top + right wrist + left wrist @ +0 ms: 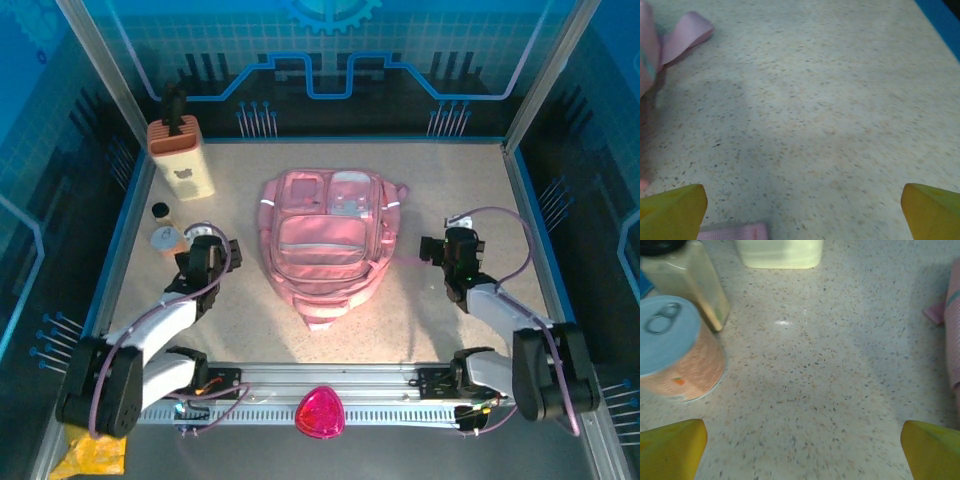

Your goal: Pack books, pencil case, and school supplies into a backpack

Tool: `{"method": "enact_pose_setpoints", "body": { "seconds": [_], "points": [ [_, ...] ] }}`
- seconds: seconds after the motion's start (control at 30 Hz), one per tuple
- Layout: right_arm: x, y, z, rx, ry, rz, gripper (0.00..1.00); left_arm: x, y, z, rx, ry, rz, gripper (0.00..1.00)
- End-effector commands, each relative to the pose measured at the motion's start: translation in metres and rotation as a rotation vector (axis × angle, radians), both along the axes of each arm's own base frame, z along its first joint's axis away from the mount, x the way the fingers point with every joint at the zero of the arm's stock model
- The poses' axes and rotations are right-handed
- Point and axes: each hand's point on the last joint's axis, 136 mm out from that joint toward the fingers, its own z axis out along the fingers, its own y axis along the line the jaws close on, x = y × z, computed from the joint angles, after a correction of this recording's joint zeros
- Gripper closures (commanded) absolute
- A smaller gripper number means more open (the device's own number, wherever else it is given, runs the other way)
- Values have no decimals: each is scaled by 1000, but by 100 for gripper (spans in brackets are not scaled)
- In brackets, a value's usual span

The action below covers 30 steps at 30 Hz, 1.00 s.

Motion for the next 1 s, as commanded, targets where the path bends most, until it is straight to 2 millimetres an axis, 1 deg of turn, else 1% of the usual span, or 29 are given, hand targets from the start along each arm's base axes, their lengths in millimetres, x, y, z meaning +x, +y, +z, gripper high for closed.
{"method": "enact_pose_setpoints", "body": {
  "seconds": [0.0, 0.07, 0.1, 0.17, 0.2, 0.23, 0.27, 0.3, 0.33, 0.37, 0.4, 0.47, 0.53, 0.7, 0.87, 0.97],
  "points": [
    [33, 17, 37, -33, -219, 150, 0, 42, -18, 43, 80, -267, -170, 1],
    [41, 27, 38, -37, -243, 222, 0, 49, -29, 43, 81, -283, -241, 1],
    [45, 34, 40, -36, -266, 256, 1, 54, -32, 47, 89, -319, -270, 1],
    [50, 46, 32, -3, -269, 321, 0, 62, -29, 35, 55, -324, -271, 1],
    [54, 52, 22, -14, -260, 349, 0, 65, -31, 28, 42, -319, -291, 1],
    [57, 53, 13, -16, -263, 359, 0, 67, -34, 20, 42, -316, -312, 1],
    [57, 45, 15, -9, -280, 319, 0, 70, -34, 19, 62, -327, -316, 1],
    [57, 40, 12, 15, -241, 295, 0, 69, -32, 17, 36, -292, -302, 1],
    [62, 39, 12, 21, -234, 294, 0, 71, -27, 13, 17, -265, -278, 1],
    [62, 39, 12, 23, -237, 293, 0, 76, -17, 14, 27, -267, -225, 1],
    [61, 39, 11, 23, -230, 292, 0, 76, -12, 12, 2, -251, -204, 1],
    [61, 38, 12, 17, -234, 290, 0, 76, -7, 14, -8, -269, -186, 1],
    [60, 42, 13, -5, -248, 295, 0, 74, -5, 14, -8, -264, -173, 1],
    [59, 44, 12, -7, -245, 303, 0, 75, -6, 14, -5, -266, -177, 1],
    [61, 45, 12, 10, -237, 320, 0, 75, -6, 14, -5, -265, -180, 1],
    [62, 42, 12, 38, -232, 327, 0, 75, -7, 13, -3, -263, -182, 1]
  ]
}}
